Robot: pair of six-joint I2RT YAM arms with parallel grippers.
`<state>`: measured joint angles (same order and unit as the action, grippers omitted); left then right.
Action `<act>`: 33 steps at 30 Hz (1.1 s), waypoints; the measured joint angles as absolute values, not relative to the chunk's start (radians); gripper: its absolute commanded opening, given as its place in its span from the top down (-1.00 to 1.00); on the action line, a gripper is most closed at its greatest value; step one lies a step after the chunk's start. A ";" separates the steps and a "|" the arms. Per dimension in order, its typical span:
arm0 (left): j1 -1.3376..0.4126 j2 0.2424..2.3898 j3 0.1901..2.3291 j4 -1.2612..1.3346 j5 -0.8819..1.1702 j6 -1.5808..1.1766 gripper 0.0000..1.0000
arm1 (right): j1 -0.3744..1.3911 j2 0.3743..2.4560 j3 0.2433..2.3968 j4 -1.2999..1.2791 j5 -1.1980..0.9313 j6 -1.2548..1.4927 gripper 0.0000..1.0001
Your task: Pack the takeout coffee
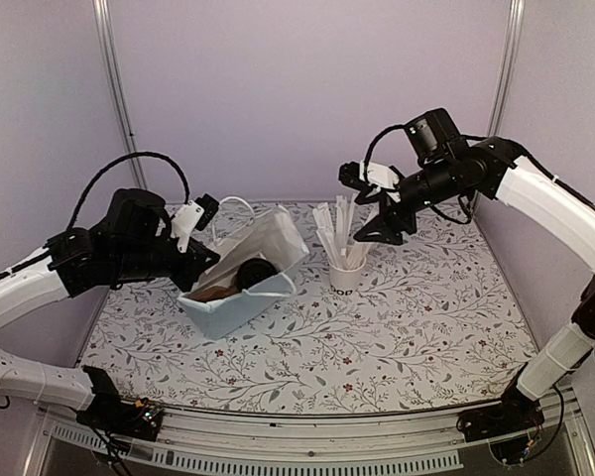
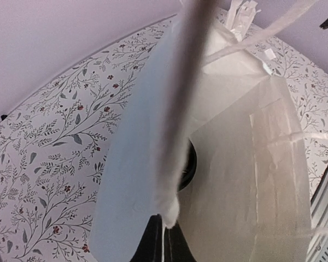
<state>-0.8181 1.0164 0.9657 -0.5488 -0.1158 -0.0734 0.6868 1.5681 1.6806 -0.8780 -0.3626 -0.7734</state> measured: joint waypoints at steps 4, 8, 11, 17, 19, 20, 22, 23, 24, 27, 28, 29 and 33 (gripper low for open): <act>-0.743 1.080 0.975 -0.506 -0.020 -0.053 0.94 | 0.687 1.576 1.667 -0.882 -0.374 -0.763 -0.57; -0.686 1.093 0.980 -0.487 0.048 -0.043 0.57 | 0.687 1.584 1.612 -0.883 -0.376 -0.758 -0.57; -0.617 1.103 0.981 -0.482 0.086 -0.038 0.12 | 0.687 1.595 1.582 -0.882 -0.375 -0.756 -0.54; -0.554 1.140 1.005 -0.485 0.094 -0.016 -0.29 | 0.687 1.633 1.562 -0.862 -0.373 -0.738 -0.44; -0.547 1.143 1.024 -0.487 0.088 -0.007 -0.39 | 0.687 1.652 1.562 -0.852 -0.373 -0.731 -0.40; -0.545 1.143 1.037 -0.487 0.086 -0.003 -0.46 | 0.687 1.663 1.562 -0.847 -0.374 -0.728 -0.39; -0.543 1.136 1.059 -0.485 0.081 0.008 -0.58 | 0.687 1.685 1.563 -0.843 -0.378 -0.722 -0.37; -0.542 1.128 1.066 -0.484 0.078 0.010 -0.62 | 0.687 1.700 1.564 -0.841 -0.380 -0.718 -0.35; -0.542 1.116 1.071 -0.484 0.071 0.013 -0.65 | 0.687 1.710 1.565 -0.839 -0.382 -0.717 -0.32; -0.538 1.077 1.074 -0.484 0.055 0.020 -0.66 | 0.687 1.752 1.580 -0.838 -0.397 -0.709 -0.25; -0.534 1.065 1.074 -0.483 0.052 0.023 -0.66 | 0.687 1.765 1.587 -0.837 -0.402 -0.706 -0.17; -0.530 1.060 1.074 -0.483 0.051 0.025 -0.65 | 0.687 1.771 1.592 -0.837 -0.404 -0.704 -0.14; -0.513 1.067 1.074 -0.484 0.047 0.027 -0.65 | 0.687 1.797 1.620 -0.836 -0.415 -0.691 0.17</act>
<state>-0.5129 1.0672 1.0744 -0.4843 0.0475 0.0269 0.6868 1.7969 1.6196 -0.8356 -0.4149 -0.6914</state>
